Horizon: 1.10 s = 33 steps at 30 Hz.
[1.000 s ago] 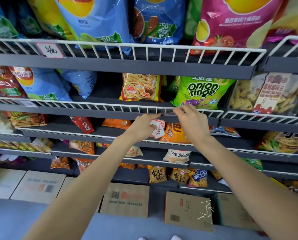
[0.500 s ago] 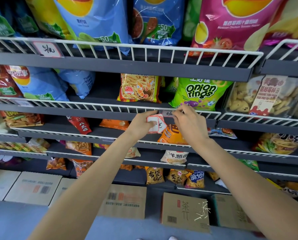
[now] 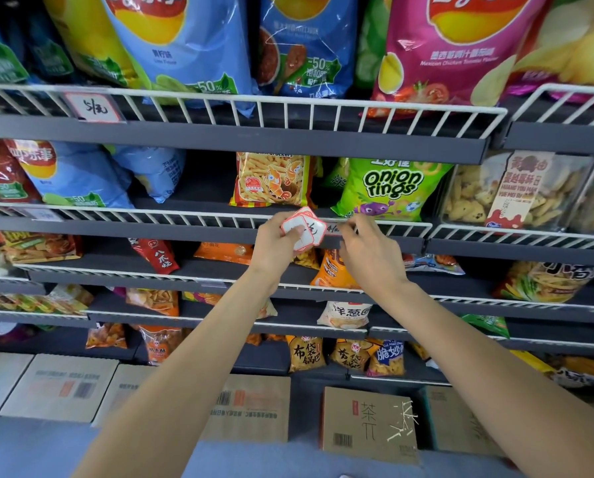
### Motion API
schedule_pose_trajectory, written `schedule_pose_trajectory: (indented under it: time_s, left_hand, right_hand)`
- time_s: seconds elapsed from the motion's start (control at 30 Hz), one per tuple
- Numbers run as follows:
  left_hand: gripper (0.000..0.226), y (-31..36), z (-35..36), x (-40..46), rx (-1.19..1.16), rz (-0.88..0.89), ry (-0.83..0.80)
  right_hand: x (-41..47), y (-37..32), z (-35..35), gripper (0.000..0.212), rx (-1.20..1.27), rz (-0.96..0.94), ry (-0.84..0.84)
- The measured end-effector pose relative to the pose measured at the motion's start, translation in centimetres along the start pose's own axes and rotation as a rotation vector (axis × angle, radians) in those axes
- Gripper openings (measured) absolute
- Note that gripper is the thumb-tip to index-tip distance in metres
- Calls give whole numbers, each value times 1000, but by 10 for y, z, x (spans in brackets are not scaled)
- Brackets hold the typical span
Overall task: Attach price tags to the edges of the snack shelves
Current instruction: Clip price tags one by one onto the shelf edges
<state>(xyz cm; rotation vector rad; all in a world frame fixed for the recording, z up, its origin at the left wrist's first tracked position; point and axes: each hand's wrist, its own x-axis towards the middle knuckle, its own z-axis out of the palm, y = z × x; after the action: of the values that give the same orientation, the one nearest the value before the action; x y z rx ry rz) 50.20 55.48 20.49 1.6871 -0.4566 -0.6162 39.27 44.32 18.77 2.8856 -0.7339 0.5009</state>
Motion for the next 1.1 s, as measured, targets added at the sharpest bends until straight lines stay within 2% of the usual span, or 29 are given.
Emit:
schedule_pose_trajectory:
  time_s: [0.1,0.23,0.3,0.4,0.5,0.67,0.87,1.0,1.1]
  left_hand:
    - [20,5,-2,-7,-99,-17,-10]
    - [23,14,0,-18,-90,28,-116]
    - [20,18,6,-23,-53,55,-188]
    - [13,26,21,-32,37,100,-227]
    - [12,34,43,-39,128,150,-238]
    - [17,38,97,-45,224,214,-277]
    - [15,46,199,-59,305,240,-283]
    - [15,62,271,-76,237,221,-258]
    - [14,72,320,-85,251,210,-227]
  right_hand:
    - [3,-6,-17,35,306,170,-182]
    - [8,-6,-54,27,1108,508,-302]
    - [2,1,-68,23,1294,512,-344]
    - [-8,17,-77,14,1204,401,-250]
    - [-19,38,-79,8,1210,424,-169]
    - [-43,90,-85,8,1293,479,-133]
    - [-78,187,-95,13,1337,517,-141]
    - [-93,261,-103,6,1279,515,-173]
    - [-103,311,-104,10,1259,538,-206]
